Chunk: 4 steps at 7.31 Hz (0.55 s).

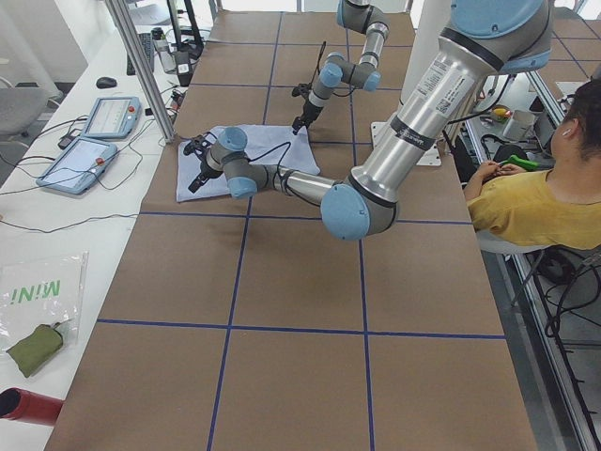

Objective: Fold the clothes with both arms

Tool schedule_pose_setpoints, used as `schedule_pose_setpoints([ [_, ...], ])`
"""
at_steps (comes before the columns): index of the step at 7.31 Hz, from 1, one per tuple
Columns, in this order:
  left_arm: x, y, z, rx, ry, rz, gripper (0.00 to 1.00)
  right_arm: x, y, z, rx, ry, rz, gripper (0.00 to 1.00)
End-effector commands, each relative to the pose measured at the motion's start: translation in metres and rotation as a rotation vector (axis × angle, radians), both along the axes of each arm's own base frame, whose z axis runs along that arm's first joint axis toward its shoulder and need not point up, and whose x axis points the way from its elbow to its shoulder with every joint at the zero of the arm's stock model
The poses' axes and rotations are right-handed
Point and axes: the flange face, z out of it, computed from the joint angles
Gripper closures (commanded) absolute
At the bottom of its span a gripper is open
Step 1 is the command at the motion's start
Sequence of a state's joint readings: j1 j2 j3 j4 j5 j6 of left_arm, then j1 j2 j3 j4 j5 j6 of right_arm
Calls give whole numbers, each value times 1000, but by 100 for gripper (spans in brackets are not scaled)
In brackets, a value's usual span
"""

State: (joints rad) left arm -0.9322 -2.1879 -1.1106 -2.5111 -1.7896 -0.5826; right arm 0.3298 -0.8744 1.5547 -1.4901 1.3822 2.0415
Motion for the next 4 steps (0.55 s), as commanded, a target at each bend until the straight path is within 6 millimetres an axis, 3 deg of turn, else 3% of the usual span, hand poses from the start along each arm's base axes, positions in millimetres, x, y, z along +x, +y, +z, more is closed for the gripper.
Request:
schedule_pose_setpoints([
  [1,-1,3,5,-3,-4,2,0,-5,-3,-5,7,3,8,45],
  [3,-1,3,6,-5,-4,2,0,-11,-5,-5,7,11,8,46],
  [4,-1,3,6,-3,-4,2,0,-12,-5,-9,8,8,8,57],
])
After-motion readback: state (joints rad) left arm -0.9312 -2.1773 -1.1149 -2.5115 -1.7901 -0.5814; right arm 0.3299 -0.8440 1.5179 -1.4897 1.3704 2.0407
